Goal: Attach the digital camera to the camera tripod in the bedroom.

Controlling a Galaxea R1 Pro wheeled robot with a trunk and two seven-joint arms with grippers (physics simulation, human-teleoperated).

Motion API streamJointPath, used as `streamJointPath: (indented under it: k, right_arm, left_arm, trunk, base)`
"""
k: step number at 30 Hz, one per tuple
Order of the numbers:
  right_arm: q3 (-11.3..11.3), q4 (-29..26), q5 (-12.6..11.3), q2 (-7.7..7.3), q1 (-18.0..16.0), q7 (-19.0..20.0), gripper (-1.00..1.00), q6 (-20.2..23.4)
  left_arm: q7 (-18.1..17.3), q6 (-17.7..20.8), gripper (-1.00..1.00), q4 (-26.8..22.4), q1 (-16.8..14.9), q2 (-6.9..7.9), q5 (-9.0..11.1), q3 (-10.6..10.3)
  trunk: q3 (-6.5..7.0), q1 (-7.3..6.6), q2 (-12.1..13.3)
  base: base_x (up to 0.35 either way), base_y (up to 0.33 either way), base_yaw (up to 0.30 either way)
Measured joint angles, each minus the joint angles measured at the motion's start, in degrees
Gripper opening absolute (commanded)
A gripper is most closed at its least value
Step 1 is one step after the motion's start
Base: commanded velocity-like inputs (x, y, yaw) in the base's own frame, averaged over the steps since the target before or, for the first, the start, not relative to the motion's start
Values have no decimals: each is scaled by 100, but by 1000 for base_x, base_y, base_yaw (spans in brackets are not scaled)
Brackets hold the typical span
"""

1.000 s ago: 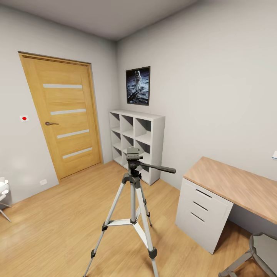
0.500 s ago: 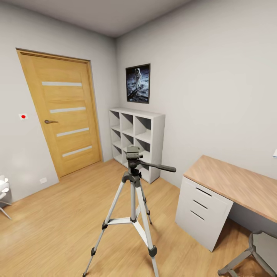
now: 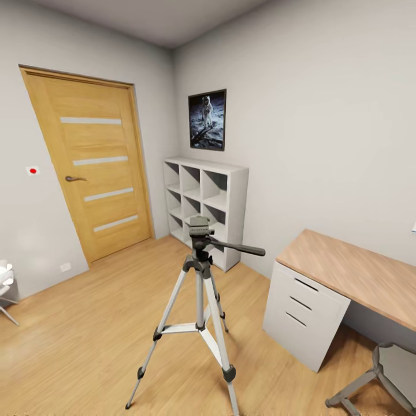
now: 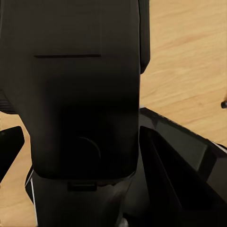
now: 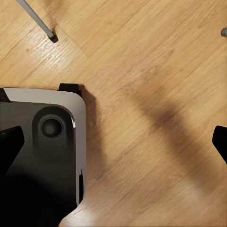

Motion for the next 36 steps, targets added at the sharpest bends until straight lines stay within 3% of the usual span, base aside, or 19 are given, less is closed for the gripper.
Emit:
streamJointPath:
  k: [36]
  right_arm:
    - [0,0,0,3,1,25,100,-35]
  left_arm:
    - [-1,3,-100,9,1,-9,-28,-2]
  trunk:
    - [-325,0,3]
  base:
    - [0,0,0]
